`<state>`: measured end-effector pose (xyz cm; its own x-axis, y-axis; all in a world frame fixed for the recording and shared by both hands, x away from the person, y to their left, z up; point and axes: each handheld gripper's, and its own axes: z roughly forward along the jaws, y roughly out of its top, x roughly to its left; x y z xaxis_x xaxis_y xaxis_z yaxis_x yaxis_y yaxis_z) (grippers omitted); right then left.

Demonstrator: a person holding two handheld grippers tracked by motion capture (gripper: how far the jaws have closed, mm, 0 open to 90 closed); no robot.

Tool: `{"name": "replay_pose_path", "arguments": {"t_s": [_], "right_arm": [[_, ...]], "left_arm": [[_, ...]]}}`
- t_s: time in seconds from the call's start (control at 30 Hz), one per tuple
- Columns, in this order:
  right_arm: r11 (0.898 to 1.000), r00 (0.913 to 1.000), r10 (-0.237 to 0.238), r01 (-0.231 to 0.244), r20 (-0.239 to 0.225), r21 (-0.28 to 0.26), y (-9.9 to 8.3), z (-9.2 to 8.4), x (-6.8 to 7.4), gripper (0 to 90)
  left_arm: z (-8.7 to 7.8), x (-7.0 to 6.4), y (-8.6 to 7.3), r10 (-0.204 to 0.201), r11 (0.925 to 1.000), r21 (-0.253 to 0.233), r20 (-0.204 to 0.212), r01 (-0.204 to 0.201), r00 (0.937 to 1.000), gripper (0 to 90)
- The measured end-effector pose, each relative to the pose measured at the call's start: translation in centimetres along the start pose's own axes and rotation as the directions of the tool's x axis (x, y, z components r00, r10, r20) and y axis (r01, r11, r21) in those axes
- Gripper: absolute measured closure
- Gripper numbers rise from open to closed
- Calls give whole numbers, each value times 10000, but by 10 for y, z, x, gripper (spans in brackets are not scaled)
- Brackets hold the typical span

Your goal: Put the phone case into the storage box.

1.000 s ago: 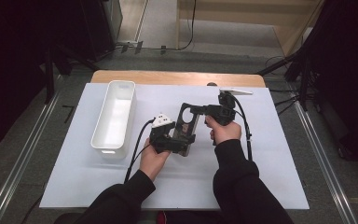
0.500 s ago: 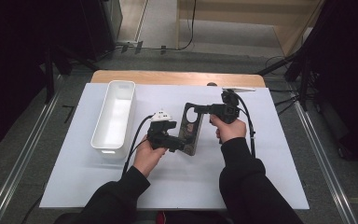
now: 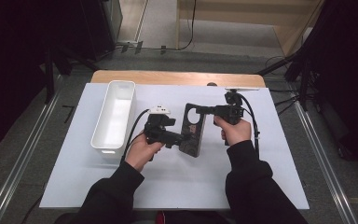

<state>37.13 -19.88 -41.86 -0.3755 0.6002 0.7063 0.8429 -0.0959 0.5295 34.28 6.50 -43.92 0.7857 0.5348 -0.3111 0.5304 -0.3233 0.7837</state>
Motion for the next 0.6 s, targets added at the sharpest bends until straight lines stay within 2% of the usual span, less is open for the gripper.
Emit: {"name": "replay_pose_path", "arguments": {"t_s": [0.13, 0.2, 0.27, 0.37, 0.5, 0.6], "right_arm": [[9998, 9996, -89, 84, -257, -194, -2, -8, 0, 771], [9998, 9993, -173, 169, -329, -130, -3, -9, 2, 771], [9996, 9990, -286, 283, -356, -90, -4, -10, 4, 771], [9993, 9981, -365, 363, -503, -47, -4, -10, 4, 771], [9983, 9970, -570, 576, -531, 108, -6, -11, 5, 772], [9975, 9957, -700, 700, -609, -17, -8, -11, 5, 772]], "left_arm": [[-4, 1, 3, -71, 10000, -44, 247, 72, 9997, 60], [-5, 3, 5, -121, 9999, 128, 344, 117, 9993, 60], [-6, 2, 8, 81, 9995, 301, 54, -83, 10000, 60], [-9, 3, 10, -52, 9995, 301, 283, 44, 9996, 60], [-12, 2, 13, -59, 9993, 365, 295, 48, 9995, 60], [-14, 3, 15, -65, 9984, 557, 228, 53, 9997, 60]]}}
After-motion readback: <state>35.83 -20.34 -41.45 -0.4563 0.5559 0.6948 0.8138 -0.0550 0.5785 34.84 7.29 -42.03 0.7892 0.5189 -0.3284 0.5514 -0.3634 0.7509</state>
